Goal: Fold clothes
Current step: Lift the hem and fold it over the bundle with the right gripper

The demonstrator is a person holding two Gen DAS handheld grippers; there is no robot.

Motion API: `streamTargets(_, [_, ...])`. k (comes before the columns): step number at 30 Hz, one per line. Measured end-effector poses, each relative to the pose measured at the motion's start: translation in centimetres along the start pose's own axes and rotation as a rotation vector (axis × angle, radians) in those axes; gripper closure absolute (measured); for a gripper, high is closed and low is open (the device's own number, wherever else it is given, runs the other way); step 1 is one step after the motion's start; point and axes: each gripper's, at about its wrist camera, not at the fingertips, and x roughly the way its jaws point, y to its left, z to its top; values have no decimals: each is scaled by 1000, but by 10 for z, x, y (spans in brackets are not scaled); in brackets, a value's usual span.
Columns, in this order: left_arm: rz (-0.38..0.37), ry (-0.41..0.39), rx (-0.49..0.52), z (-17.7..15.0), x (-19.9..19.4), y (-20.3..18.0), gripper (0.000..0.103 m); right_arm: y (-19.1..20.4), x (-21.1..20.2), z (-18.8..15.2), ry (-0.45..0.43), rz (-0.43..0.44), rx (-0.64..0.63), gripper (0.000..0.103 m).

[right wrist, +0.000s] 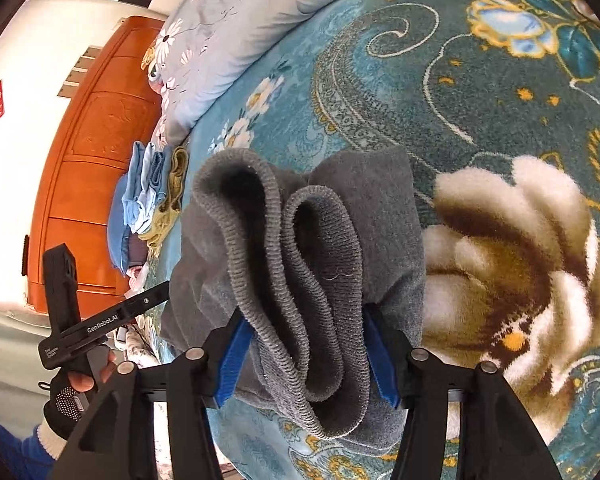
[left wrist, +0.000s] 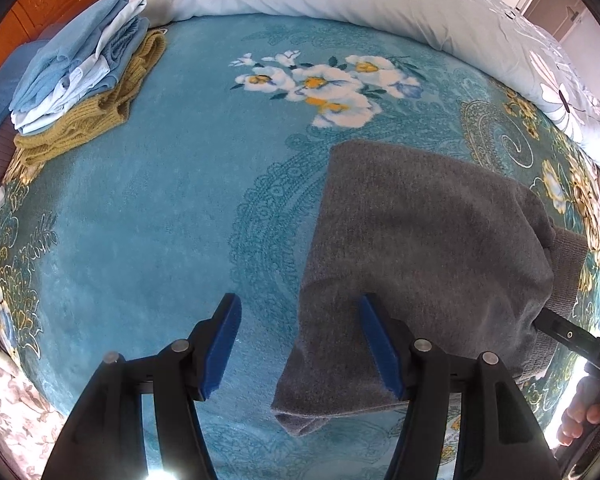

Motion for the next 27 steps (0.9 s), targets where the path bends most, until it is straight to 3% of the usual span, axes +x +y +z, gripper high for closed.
streamTargets(3, [-7,8,-17,1,2,3,39,3,-4,0,3,12,-5,71])
streamTargets(5, [-8,12,-26,0,3,4,39,7,-6,-1,4,29,-2,75])
streamTargets(12, [-25,10,-12,-2,-1,6,39,-4,7,2,15,26,63,73])
streamTargets(17, [-28,2,-16,-4,-5,13,39,8,2,3,29,-27,54,83])
streamTargets(27, [-41,-9,-49,-7,-11,29,39,65,-59,9,-62,-1,-63,87])
